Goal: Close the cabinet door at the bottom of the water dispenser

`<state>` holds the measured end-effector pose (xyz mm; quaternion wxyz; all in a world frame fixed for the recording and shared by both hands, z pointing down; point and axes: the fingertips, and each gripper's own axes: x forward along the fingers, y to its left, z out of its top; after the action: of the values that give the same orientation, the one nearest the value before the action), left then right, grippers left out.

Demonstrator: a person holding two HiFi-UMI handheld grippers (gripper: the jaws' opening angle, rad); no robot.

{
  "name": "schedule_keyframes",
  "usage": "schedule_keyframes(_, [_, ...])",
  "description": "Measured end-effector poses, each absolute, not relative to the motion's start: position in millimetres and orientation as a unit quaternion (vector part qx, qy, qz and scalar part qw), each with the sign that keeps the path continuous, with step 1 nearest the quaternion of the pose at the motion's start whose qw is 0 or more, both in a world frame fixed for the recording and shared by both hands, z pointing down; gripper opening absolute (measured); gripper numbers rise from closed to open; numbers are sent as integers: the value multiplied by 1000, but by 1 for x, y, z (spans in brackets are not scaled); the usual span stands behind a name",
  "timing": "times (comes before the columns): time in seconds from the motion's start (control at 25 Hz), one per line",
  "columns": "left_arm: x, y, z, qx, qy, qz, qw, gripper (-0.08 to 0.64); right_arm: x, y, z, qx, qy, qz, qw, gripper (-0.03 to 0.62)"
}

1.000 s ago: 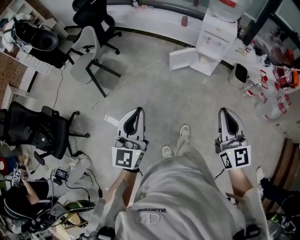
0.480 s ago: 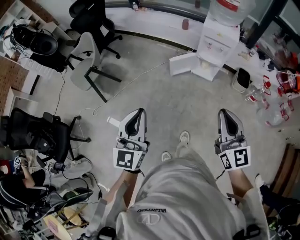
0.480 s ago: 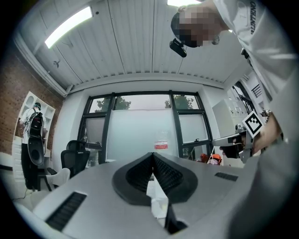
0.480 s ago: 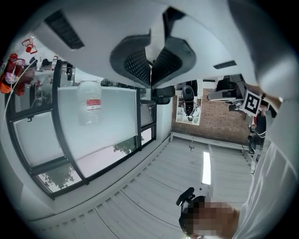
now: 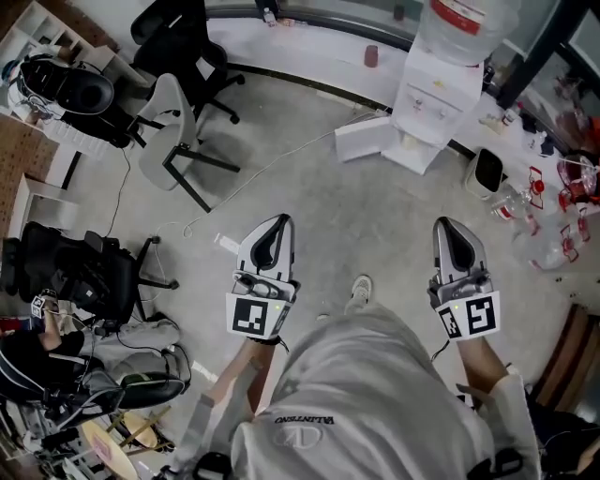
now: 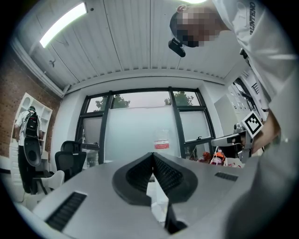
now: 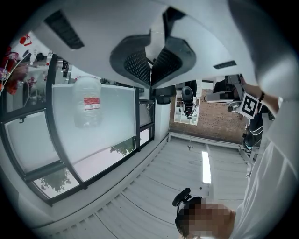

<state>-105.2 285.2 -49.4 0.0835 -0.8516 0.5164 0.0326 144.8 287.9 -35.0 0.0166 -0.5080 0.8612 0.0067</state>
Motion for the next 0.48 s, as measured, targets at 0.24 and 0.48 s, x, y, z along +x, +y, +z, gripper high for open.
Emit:
schedule_keyframes(0.24, [-83, 268, -43, -849, 521, 21, 90, 8, 164, 260, -29, -491, 871, 6, 19, 15])
schedule_keyframes(0.48, [-77, 262, -38, -845, 528, 7, 86, 8, 172, 248, -26, -486, 874, 2, 23, 15])
